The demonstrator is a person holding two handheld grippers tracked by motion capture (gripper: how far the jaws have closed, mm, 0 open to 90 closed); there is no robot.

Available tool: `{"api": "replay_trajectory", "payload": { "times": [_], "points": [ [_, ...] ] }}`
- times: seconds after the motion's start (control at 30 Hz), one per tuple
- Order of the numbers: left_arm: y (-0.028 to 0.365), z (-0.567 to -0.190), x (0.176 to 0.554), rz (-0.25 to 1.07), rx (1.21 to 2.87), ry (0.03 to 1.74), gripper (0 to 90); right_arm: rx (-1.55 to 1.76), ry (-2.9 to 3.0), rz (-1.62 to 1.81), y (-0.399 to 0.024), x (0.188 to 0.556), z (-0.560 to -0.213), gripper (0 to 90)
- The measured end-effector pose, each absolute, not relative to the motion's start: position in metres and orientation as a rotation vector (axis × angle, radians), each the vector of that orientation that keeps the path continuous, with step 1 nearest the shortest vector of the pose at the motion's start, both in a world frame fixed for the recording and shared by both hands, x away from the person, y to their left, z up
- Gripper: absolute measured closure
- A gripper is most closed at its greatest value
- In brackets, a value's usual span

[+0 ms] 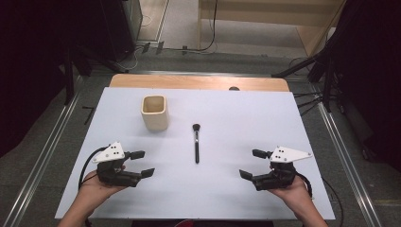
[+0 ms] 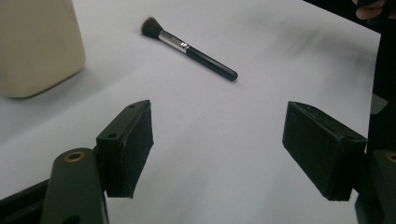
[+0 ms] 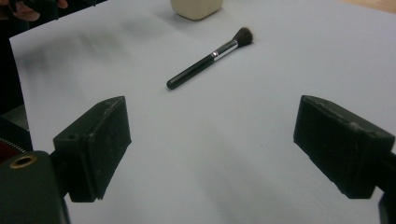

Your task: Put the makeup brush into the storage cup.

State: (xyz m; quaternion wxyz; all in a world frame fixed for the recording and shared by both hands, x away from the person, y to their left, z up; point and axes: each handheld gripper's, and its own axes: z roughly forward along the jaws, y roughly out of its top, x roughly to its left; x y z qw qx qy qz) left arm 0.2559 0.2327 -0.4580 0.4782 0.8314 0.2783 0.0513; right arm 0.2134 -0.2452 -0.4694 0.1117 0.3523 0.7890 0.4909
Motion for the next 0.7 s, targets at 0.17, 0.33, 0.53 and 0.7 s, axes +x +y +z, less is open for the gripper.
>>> {"api": "replay_trajectory", "payload": {
  "times": [0.17, 0.33, 0.53, 0.7],
  "points": [
    [0.2323, -0.4579, 0.2556, 0.124, 2.031, 0.679, 25.1, 1.037, 2.316, 1.441, -0.2453, 0.2127, -0.4691, 12.4],
    [0.2305, -0.4581, 0.2558, 0.118, 2.036, 0.678, 25.1, 1.041, 2.316, 1.429, -0.2455, 0.2134, -0.4699, 12.7],
    [0.2308, -0.4584, 0.2560, 0.114, 2.033, 0.680, 25.1, 1.048, 2.307, 1.423, -0.2468, 0.2141, -0.4702, 13.7],
    [0.2312, -0.4581, 0.2563, 0.105, 2.029, 0.686, 25.0, 1.065, 2.308, 1.450, -0.2482, 0.2148, -0.4705, 13.7]
  ]
}}
